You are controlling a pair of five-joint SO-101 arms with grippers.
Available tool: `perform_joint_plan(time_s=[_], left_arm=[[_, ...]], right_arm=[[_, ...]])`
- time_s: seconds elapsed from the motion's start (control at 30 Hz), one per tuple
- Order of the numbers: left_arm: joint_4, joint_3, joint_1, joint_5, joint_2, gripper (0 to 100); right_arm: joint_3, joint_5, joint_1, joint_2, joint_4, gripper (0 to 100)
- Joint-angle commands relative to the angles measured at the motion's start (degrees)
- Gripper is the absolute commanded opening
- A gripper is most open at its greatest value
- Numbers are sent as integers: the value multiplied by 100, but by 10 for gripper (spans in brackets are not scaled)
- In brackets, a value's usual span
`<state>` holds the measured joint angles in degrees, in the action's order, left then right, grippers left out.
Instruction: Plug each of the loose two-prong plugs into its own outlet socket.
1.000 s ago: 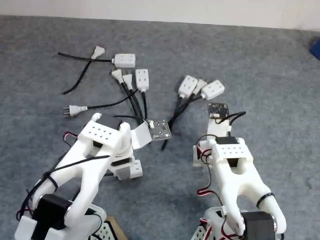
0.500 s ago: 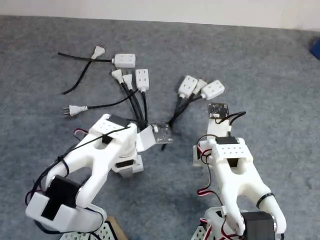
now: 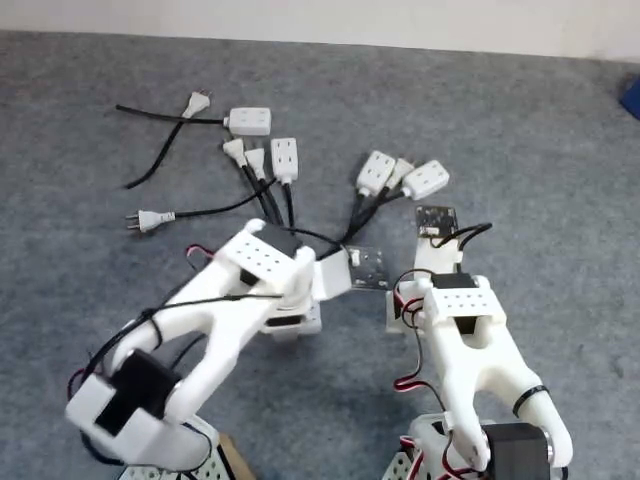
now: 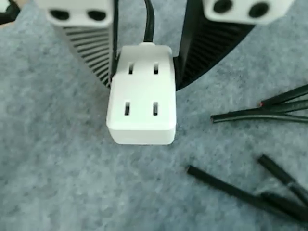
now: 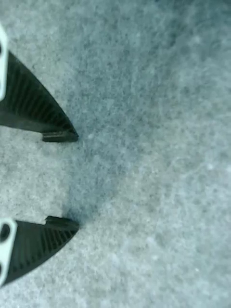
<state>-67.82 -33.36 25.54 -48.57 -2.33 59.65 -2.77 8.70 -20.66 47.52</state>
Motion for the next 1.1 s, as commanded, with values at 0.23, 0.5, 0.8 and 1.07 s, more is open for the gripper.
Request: perform_joint_plan(time_s=[0.23,0.5,0.8,1.07], left_arm=[[-79,1244,857,721,1640,16],[-255,1314,998,1064,1710,160],[-527,1349,1033,1196,1648,165],[-492,1191,840,1952,629,168]], right_arm=[[-31,0,-22,-84,-66,256],[-31,0,-22,-101,-66,256],[-40,0,-22,-92,-66,256],[-40,0,-13,-84,-66,256]])
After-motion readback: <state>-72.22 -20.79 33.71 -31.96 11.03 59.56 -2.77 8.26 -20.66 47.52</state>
